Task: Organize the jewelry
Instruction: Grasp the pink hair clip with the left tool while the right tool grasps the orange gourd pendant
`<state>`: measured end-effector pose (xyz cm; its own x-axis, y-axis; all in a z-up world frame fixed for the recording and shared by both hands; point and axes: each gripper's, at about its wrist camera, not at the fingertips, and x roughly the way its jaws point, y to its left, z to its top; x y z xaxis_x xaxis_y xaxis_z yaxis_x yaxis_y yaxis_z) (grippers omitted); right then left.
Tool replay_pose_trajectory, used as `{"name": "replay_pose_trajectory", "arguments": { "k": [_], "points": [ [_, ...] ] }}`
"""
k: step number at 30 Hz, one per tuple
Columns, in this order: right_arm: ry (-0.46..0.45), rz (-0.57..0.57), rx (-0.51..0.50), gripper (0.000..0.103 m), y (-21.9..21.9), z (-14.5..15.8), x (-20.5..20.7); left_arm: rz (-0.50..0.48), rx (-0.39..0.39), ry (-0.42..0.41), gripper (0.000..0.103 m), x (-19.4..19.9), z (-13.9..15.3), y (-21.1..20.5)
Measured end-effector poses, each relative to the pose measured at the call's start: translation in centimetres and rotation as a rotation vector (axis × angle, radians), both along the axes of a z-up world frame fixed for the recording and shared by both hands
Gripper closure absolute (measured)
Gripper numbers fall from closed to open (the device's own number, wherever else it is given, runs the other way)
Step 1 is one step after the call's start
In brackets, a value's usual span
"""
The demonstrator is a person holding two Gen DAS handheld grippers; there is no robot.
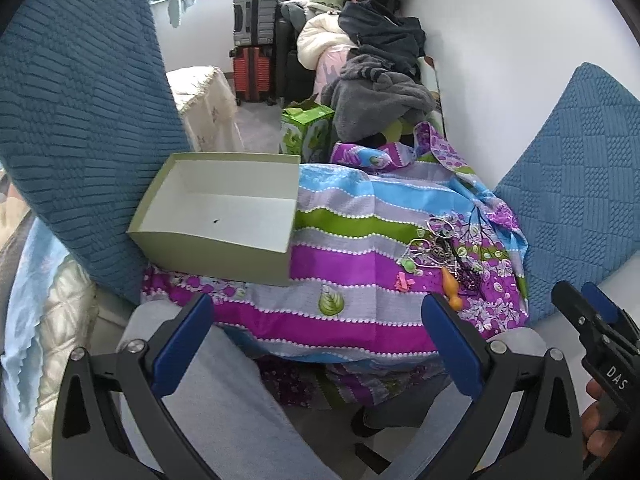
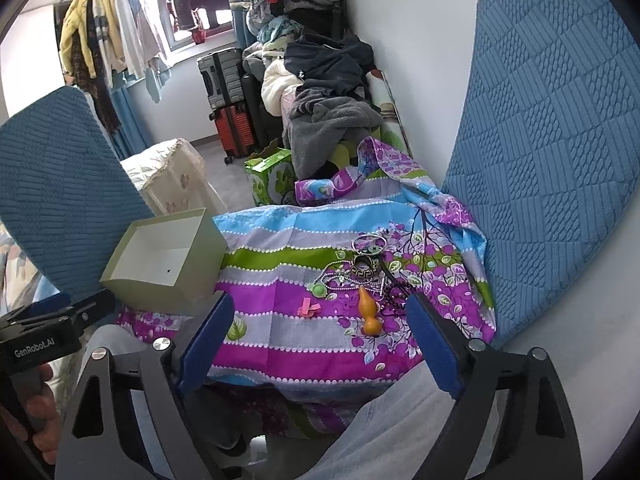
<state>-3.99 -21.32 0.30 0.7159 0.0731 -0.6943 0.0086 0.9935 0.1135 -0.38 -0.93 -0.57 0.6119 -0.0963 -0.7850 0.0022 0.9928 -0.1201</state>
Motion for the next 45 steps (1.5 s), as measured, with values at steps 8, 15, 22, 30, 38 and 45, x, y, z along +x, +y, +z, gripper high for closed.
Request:
{"name": "replay_pose_trajectory", "arguments": {
  "k": [8, 15, 22, 30, 38, 45],
  "points": [
    [0.032, -0.029, 0.006, 0.037, -2.0, -2.3, 2.2, -0.08, -0.005, 0.043, 0.01, 3.1, -2.1, -2.8],
    [0.099, -0.067, 0.041, 0.046, -4.2, -6.3, 5.1, -0.188, -0.037, 0.154, 0.027, 6.9, -6.7, -6.5],
    [0.163, -0.064, 0.042, 0.046, -5.6, -10.6, 8.5, -0.253, -0.043, 0.22, 0.039, 10.0, -11.1, -9.4],
    [0.291, -0.06, 0.07, 0.057, -6.7, -15.9, 11.4, -0.277, -0.051, 0.276, 0.049, 12.4, -16.1, -11.2],
    [0.372, -0.028, 0.085, 0.065, -6.4, -19.3, 13.2, -0.317, -0.061, 0.303, 0.057, 13.6, -19.4, -12.4],
    [0.433, -0.044, 0.095, 0.066, -6.7, -21.5, 14.4, -0.355, -0.049, 0.311, 0.064, 14.0, -21.2, -13.5]
  ]
}}
